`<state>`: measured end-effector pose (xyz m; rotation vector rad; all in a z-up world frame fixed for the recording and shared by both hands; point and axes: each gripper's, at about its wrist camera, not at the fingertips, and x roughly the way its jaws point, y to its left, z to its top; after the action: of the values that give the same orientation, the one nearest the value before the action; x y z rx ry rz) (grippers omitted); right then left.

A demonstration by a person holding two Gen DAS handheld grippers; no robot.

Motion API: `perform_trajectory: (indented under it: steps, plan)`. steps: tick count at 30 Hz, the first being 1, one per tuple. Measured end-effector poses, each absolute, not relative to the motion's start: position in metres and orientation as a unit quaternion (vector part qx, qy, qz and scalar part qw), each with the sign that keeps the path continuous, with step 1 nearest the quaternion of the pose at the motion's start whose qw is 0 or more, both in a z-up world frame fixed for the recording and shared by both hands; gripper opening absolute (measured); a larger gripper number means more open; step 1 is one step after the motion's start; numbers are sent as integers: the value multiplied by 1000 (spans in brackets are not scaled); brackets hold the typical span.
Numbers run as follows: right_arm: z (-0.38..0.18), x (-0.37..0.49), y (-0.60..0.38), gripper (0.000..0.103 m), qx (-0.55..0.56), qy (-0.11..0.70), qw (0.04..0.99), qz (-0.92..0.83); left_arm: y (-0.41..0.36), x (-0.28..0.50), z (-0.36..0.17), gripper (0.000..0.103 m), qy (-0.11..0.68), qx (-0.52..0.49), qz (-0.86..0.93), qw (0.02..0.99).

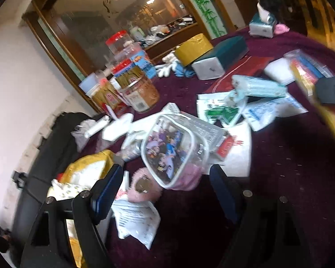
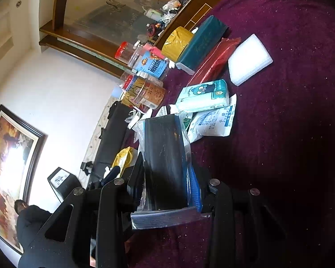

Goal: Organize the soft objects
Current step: 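Hold the clear bag in the right tool while the left tool grasps the cartoon-print plastic container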

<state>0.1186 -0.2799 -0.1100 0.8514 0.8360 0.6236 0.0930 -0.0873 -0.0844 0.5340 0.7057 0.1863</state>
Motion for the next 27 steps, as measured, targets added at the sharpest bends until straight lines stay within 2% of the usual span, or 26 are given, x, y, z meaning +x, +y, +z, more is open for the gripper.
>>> perform_trajectory:
  steps: [6,11,13,14,16,17,20,27]
  plan:
    - [-110,118,-282,35,400,384,780,289,-76,126,-105,81,393,256,111,876]
    - [-112,119,-282,35,399,387,781,284,-64,138,-99,80,392,209,93,891]
    - [-112,119,-281,35,398,388,781,284,-51,141,-95,71,390,157,68,905]
    - [-111,118,-280,35,397,387,783,284,-41,144,-95,63,397,121,58,908]
    - [-111,118,-279,35,393,386,785,282,-24,147,-97,40,408,68,52,909]
    - [-111,118,-278,35,391,388,786,280,-15,148,-97,36,414,41,46,908]
    - [-112,120,-278,35,388,393,787,274,-10,138,-90,30,398,19,37,916]
    - [-112,119,-276,35,375,395,796,264,1,108,-69,31,377,-18,-6,926]
